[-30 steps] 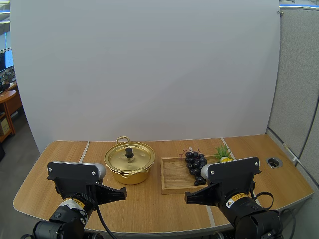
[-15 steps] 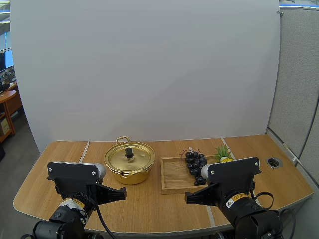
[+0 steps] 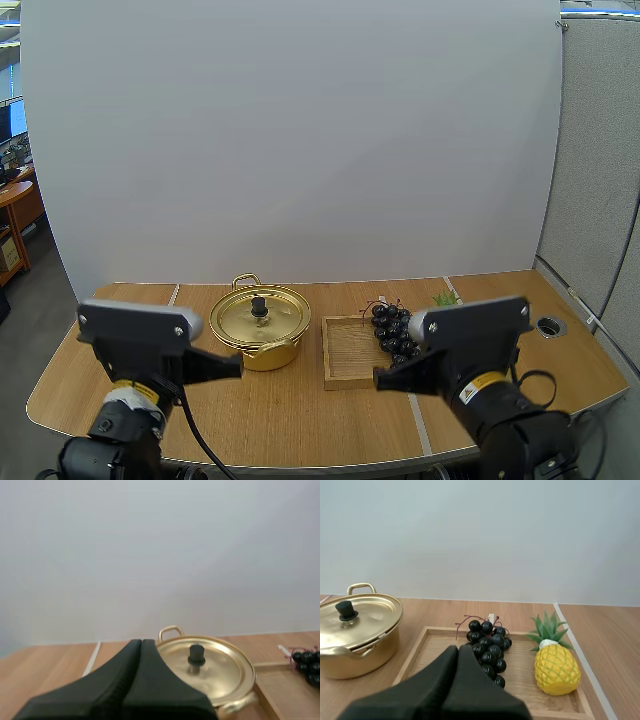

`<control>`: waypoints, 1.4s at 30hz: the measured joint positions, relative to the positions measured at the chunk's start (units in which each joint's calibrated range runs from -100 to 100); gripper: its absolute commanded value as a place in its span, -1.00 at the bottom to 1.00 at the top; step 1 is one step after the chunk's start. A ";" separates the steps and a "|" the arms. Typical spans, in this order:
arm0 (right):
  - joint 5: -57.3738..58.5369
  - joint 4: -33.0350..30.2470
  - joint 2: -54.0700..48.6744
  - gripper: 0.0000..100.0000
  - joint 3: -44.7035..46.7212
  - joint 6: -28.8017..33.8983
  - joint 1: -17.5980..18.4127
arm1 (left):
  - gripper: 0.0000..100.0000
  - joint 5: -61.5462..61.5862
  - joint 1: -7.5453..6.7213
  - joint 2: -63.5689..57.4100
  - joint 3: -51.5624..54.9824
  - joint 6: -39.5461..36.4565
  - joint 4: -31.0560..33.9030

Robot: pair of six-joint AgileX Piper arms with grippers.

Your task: Open the pot, put the pineapple inside, and close it

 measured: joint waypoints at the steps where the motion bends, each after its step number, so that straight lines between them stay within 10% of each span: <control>1: 1.01 0.00 0.00 -1.00 -1.53 0.00 0.00 | -1.00 0.16 0.00 0.00 -1.34 0.26 0.13; 13: 17.07 -2.37 -0.11 -1.00 -22.60 0.00 0.00 | -1.00 5.09 0.00 -0.17 -21.17 6.06 0.60; 25: 45.27 -2.59 -0.25 -1.00 -41.79 0.00 0.00 | -1.00 40.17 0.00 -0.17 -42.82 6.27 0.60; 42: 65.81 -4.35 10.61 -1.00 -45.22 1.52 0.00 | -1.00 63.91 0.00 16.64 -49.49 6.27 0.60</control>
